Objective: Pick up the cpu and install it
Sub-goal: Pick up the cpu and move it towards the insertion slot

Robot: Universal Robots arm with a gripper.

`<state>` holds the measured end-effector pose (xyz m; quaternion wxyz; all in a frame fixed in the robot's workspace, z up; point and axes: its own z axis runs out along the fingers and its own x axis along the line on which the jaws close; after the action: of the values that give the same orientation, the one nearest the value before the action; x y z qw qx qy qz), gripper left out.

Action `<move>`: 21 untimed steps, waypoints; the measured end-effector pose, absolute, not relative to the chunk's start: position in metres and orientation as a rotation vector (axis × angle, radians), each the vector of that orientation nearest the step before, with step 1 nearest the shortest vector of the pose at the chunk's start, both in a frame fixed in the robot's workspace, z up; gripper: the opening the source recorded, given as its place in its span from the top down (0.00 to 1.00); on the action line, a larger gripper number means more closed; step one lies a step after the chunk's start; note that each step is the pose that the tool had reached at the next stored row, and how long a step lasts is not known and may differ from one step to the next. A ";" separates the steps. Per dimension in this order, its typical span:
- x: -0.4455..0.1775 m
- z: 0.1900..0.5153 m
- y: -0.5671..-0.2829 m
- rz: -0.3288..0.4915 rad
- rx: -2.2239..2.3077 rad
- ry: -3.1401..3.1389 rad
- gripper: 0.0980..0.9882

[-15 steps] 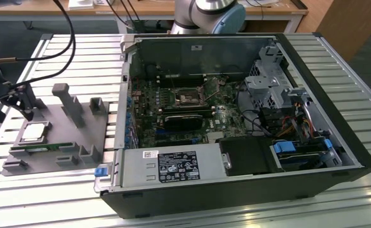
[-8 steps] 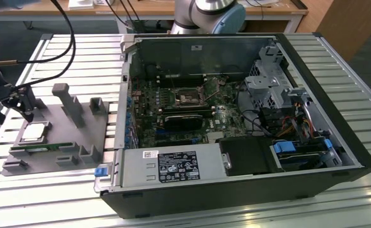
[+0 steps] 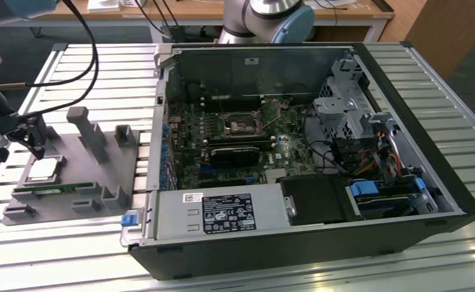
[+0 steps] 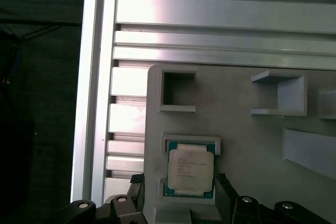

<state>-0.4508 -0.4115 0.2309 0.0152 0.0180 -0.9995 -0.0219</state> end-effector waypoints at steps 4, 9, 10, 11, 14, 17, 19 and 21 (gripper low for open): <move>-0.449 0.229 -0.411 -0.068 0.056 -3.110 0.38; -0.449 0.228 -0.412 -0.068 0.056 -3.110 0.38; -0.449 0.228 -0.412 -0.068 0.056 -3.110 0.38; -0.449 0.228 -0.412 -0.068 0.056 -3.110 0.38; -0.449 0.227 -0.412 -0.068 0.056 -3.110 0.38; -0.448 0.226 -0.412 -0.068 0.056 -3.110 0.38; -0.448 0.225 -0.412 -0.068 0.056 -3.110 0.38; -0.448 0.224 -0.412 -0.069 0.056 -3.110 0.38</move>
<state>-0.4476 -0.4115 0.2240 0.0150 0.0179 -0.9995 -0.0220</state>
